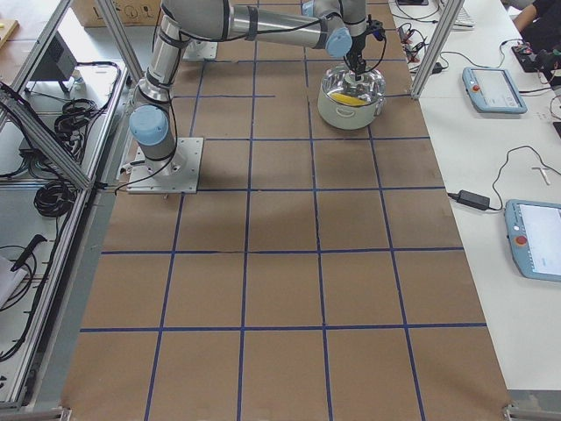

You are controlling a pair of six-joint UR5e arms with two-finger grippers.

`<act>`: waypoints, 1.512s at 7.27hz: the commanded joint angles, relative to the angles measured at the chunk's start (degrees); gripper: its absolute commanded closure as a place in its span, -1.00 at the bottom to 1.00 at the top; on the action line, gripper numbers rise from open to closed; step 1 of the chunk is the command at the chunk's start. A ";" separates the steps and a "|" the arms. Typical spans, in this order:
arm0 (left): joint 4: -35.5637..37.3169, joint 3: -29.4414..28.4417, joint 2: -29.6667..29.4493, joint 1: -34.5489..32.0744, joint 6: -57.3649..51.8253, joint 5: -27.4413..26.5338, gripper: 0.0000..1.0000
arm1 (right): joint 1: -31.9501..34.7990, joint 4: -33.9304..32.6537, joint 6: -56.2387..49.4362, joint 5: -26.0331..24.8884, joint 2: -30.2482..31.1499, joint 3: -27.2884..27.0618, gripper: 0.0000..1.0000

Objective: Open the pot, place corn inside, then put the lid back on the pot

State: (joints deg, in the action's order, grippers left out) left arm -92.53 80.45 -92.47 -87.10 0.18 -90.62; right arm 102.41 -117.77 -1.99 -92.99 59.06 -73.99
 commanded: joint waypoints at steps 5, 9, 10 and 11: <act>0.07 -0.03 -0.08 0.00 0.00 0.00 -1.00 | -0.02 0.78 -0.12 0.18 0.09 0.16 -0.27; 0.07 -0.03 0.00 0.00 0.00 0.00 -1.00 | -1.85 2.53 -0.82 1.06 1.14 0.60 -1.00; 0.07 -0.03 0.18 0.00 0.00 -0.09 -1.00 | -3.17 6.20 -1.08 1.14 4.80 -0.53 -1.00; 0.07 -0.03 0.18 0.00 0.00 -0.09 -1.00 | -5.88 10.85 -2.74 1.32 9.10 -2.54 -1.00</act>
State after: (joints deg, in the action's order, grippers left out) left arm -92.46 80.42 -92.34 -87.10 0.18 -90.67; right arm 99.26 -112.05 -3.32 -91.89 63.36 -74.52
